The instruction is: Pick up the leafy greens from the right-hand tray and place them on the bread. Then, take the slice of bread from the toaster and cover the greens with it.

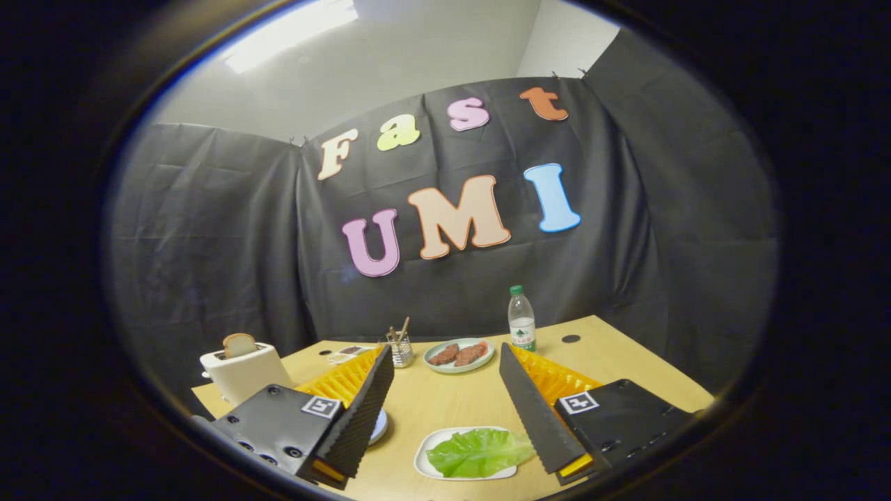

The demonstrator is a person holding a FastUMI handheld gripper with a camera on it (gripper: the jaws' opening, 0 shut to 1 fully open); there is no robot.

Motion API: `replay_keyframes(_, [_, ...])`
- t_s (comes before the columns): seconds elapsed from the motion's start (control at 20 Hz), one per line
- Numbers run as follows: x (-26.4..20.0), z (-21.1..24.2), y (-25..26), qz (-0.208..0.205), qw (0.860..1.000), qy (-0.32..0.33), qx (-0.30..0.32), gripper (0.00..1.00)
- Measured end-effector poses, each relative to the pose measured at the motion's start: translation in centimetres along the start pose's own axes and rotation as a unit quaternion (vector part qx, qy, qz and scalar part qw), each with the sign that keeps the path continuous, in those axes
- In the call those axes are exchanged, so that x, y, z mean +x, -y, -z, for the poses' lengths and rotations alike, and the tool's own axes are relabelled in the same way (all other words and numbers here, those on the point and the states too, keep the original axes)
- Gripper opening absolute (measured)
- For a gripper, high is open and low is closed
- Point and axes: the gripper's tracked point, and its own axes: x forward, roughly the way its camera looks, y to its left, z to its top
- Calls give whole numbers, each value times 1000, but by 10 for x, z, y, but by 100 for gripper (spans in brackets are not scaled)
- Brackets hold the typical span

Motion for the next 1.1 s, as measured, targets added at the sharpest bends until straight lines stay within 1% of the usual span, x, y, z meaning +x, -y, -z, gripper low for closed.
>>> replay_keyframes(0.1, [-1, -5, 8, 1, 1000, -10, -14, 98])
replay_keyframes(0.2, [-2, 0, 20, 4, 999, -34, -25, 98])
replay_keyframes(0.3, [-1, 17, 33, 7, 997, -76, -23, 98])
replay_keyframes(0.45, [3, 46, 58, 19, 990, -140, -21, 98])
replay_keyframes(0.55, [7, 67, 80, 35, 983, -179, -23, 98])
replay_keyframes(0.65, [9, 92, 98, 47, 975, -219, -6, 98])
replay_keyframes(0.85, [11, 140, 114, 50, 954, -293, 37, 98])
replay_keyframes(1.0, [16, 166, 121, 55, 942, -329, 48, 99])
replay_keyframes(1.1, [19, 180, 117, 49, 934, -346, 69, 99])
